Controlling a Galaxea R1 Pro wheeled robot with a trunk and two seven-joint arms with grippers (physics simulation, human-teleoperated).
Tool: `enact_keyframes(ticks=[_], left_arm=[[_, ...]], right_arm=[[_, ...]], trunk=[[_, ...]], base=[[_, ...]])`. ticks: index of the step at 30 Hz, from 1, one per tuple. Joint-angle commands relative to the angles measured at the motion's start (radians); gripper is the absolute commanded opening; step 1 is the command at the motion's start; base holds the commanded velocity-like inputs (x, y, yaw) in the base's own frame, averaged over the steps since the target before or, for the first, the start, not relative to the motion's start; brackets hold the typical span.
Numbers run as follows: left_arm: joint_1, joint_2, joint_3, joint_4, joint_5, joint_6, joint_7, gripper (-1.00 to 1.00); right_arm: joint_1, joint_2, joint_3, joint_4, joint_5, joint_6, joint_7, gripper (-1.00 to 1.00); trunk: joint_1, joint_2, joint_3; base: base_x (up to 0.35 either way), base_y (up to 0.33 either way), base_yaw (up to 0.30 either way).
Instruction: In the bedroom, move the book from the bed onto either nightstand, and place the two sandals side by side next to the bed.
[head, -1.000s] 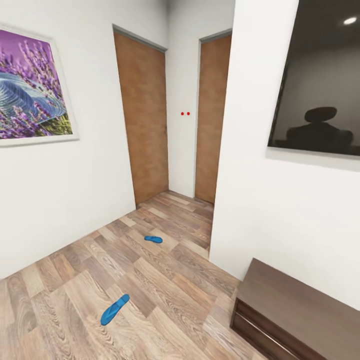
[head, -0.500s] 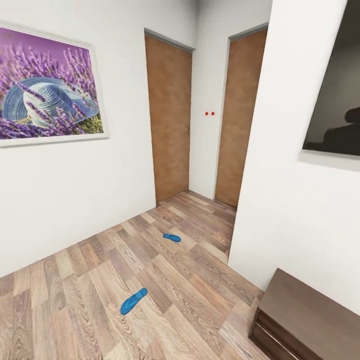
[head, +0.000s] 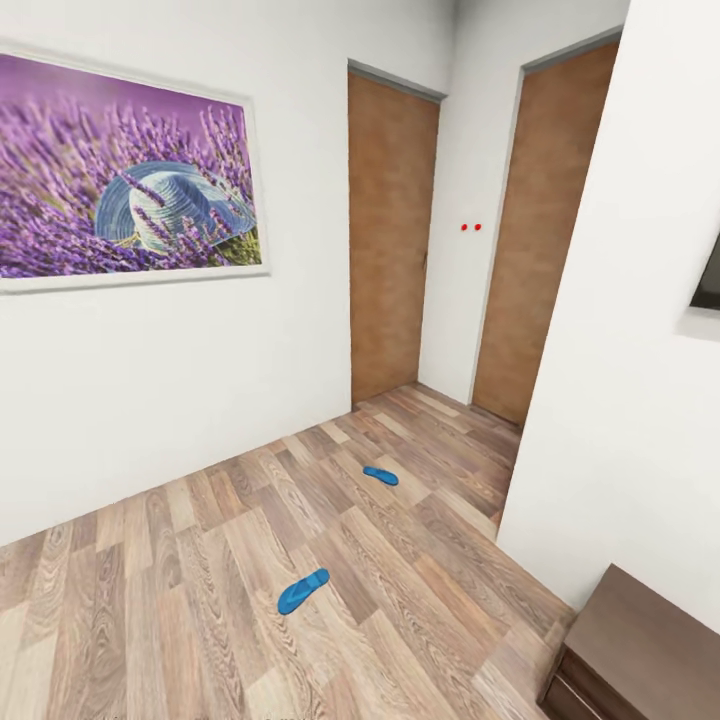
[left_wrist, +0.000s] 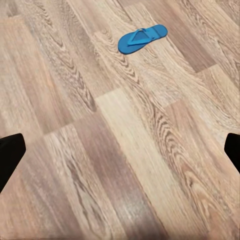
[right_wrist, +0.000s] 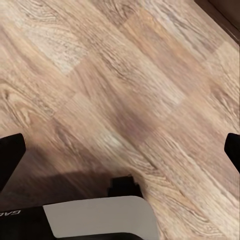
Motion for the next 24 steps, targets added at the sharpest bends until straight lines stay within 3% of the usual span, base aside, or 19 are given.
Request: enact_keyframes(ticks=[1,18,24], left_arm=[[0.0,-0.001,0.001,0.0,0.006,-0.002,-0.001,1.0],[0.0,-0.001,0.001,0.0,0.005,-0.002,-0.001,1.0],[0.0,0.0,0.001,0.0,0.005,-0.002,-0.002,1.0]], right_arm=[[0.0,0.001,-0.001,-0.001,-0.001,-0.001,0.0,1.0],[0.0,0.001,-0.001,-0.001,0.001,-0.001,0.0,1.0],[0.0,0.001,0.003,-0.001,0.004,-0.001,0.001,1.0]], trunk=[[0.0,0.0,-0.001],[0.0,0.0,-0.001],[0.0,0.0,-0.001]], base=[[0.0,0.0,0.292],[0.006,0.0,0.292],[0.242,0.0,0.236]])
